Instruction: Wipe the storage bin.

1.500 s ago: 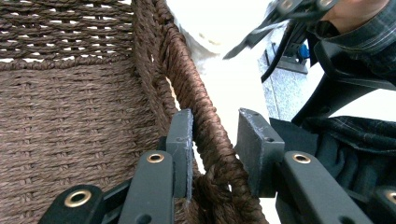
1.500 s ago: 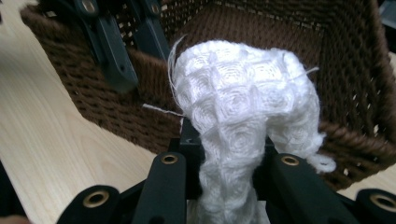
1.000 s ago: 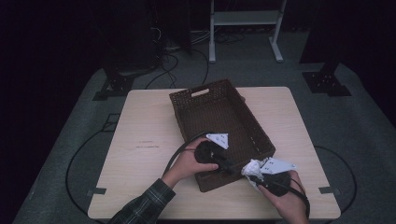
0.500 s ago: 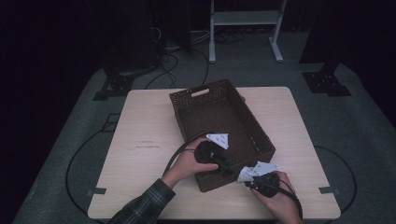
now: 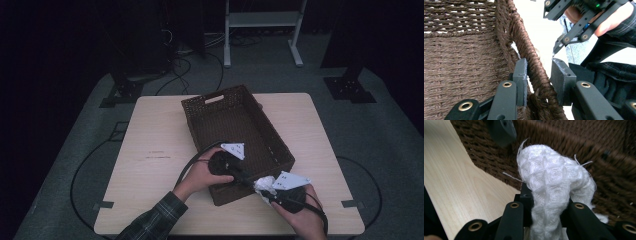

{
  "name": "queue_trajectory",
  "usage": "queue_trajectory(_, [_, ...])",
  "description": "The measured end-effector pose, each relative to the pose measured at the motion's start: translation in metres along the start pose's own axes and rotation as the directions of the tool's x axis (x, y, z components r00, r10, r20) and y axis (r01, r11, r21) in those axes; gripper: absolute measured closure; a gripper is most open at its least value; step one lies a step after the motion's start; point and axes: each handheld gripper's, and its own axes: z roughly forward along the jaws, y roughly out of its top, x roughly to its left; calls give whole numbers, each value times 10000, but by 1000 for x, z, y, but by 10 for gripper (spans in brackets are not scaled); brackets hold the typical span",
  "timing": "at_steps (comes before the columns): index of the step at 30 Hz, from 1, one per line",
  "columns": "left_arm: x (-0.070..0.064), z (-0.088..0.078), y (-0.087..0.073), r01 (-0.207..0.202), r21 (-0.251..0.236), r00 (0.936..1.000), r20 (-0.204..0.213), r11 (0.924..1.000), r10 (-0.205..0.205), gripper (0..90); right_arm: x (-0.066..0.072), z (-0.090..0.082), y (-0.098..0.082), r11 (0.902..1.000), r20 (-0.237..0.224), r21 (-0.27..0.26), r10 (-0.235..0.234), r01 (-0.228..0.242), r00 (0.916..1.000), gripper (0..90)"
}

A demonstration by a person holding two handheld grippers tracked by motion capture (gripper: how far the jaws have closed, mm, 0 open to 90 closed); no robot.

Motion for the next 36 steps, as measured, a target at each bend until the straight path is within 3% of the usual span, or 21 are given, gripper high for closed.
queue_trajectory(6, [0,0,0,6,-7,10000,-2,10000,-6,661,3,-8,5,9995,122,-273,-140,143,9998,735])
queue_trajectory(14, [0,0,0,5,-21,10000,-3,10000,-5,660,7,-22,17,9926,164,-1207,-127,146,9998,735])
queue_trajectory(17, [0,0,0,6,-16,10000,-9,10000,-6,660,9,-20,20,9935,230,-1093,-298,321,9993,734])
queue_trajectory(36, [0,0,0,-43,43,10000,-27,10000,43,658,9,15,1,9997,-377,192,-164,171,9992,735])
